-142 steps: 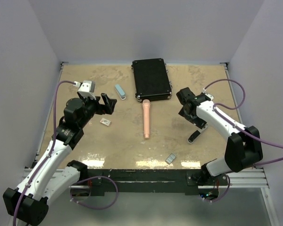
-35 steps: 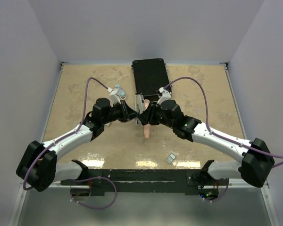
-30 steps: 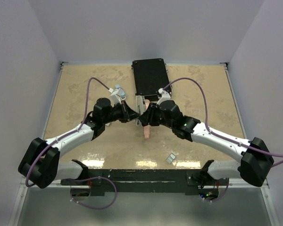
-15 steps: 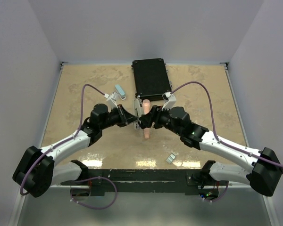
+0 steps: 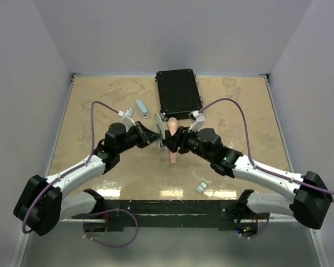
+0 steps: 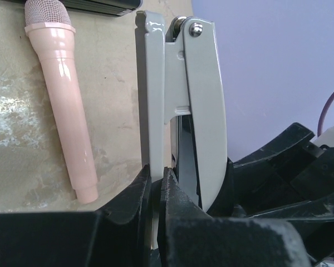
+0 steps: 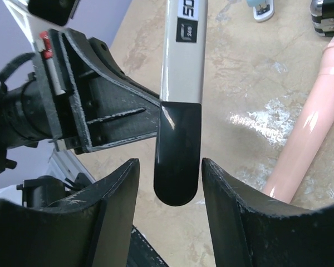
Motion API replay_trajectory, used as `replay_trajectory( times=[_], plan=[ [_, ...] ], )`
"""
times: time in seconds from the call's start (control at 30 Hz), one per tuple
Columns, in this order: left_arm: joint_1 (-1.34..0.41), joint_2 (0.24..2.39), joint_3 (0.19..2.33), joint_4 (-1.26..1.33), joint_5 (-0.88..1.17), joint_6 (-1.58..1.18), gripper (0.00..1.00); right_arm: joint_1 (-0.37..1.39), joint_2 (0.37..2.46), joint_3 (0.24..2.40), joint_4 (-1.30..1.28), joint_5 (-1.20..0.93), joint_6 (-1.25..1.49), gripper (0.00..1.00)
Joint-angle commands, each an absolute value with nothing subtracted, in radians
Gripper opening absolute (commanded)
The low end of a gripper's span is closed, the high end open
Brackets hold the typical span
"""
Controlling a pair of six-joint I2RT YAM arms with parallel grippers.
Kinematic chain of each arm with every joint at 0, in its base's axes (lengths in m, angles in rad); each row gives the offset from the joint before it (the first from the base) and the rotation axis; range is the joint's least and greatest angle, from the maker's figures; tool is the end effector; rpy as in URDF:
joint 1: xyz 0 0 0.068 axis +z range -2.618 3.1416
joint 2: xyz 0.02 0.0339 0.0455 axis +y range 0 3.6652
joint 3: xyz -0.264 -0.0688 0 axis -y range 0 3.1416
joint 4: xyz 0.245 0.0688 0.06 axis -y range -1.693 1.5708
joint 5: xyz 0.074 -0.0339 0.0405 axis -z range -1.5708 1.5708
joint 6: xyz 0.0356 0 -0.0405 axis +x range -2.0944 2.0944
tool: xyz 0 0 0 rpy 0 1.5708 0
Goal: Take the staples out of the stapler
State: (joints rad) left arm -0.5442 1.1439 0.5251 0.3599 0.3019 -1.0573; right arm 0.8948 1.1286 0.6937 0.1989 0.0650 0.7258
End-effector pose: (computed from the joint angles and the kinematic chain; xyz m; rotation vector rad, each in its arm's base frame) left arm 0.2079 -0.1382 0.2329 -0.2873 2.0387 -1.3464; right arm 0.1651 0.2021 0.2777 -0.1145 1.9427 1.0671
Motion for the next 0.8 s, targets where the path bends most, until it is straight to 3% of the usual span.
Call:
replay_trajectory(
  times=[0.0, 0.13, 0.23, 0.3, 0.5, 0.77],
  plan=[
    [-0.545, 1.106, 0.523, 0.518, 0.301, -1.115, 0.0, 0.905, 1.154, 0.716, 0.232, 0.097, 0.741, 0.54],
    [-0.545, 1.1, 0.522, 0.52, 0.298, -1.121, 0.0, 0.907, 1.158, 0.713, 0.222, 0.121, 0.753, 0.53],
    [-0.545, 1.095, 0.519, 0.515, 0.298, -1.109, 0.0, 0.907, 1.141, 0.704, 0.219, 0.141, 0.755, 0.2],
    [-0.545, 1.089, 0.514, 0.511, 0.298, -1.091, 0.0, 0.907, 1.108, 0.698, 0.21, 0.167, 0.759, 0.14],
    [-0.543, 1.042, 0.454, 0.465, 0.262, -0.942, 0.0, 0.907, 0.996, 0.744, 0.083, 0.316, 0.741, 0.15],
    [-0.543, 1.028, 0.446, 0.368, 0.291, -0.813, 0.0, 0.897, 0.999, 0.902, -0.034, 0.408, 0.631, 0.16]
  ],
)
